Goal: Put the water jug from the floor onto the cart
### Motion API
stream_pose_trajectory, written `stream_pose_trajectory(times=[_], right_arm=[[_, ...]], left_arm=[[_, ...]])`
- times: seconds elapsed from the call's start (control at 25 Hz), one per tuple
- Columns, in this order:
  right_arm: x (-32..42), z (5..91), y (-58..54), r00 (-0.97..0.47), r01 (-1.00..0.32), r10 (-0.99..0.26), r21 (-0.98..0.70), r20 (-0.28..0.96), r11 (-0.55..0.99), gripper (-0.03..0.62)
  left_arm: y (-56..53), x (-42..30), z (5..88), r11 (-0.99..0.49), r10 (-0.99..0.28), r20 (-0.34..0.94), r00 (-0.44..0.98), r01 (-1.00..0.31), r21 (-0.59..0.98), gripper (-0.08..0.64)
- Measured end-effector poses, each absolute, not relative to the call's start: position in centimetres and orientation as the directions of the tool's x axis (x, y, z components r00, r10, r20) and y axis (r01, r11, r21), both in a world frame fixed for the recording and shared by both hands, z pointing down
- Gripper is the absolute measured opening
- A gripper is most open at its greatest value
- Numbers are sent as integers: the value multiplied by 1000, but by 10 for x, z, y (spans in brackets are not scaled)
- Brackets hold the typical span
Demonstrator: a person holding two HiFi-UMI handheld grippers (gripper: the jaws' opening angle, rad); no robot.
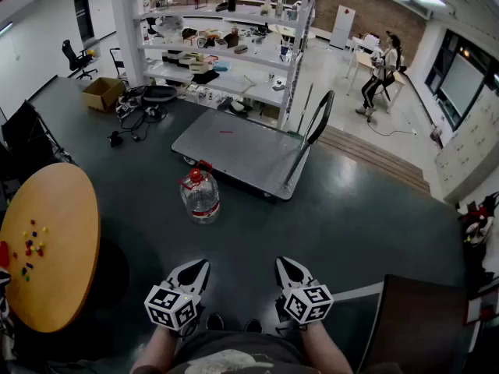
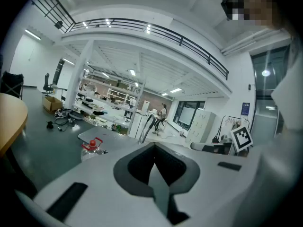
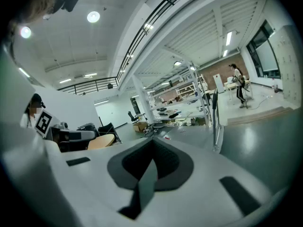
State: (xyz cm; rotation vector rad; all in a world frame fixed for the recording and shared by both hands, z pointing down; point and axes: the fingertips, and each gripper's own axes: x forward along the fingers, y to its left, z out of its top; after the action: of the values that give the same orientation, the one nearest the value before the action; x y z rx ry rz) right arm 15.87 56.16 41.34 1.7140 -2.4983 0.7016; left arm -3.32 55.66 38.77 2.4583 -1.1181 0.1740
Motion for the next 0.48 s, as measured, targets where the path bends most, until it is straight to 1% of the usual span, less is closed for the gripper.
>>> stream_pose_trajectory(times=[0.16,0.32,0.48], right_arm=[[177,418,559,-358,-903,-892,-345,275,256,-11],[184,417,559,-329,-928,-898,-277,291,251,-11],[183,410,556,-335,-922,-908,-287,253,260,-11]], left_arm=[[552,-25,385,-600,-681,277,678,-733,319,8],[551,-25,383,-606,-683,273,678,-734,307,8],[553,-29,384,-602,-686,275,674,-737,306,8]])
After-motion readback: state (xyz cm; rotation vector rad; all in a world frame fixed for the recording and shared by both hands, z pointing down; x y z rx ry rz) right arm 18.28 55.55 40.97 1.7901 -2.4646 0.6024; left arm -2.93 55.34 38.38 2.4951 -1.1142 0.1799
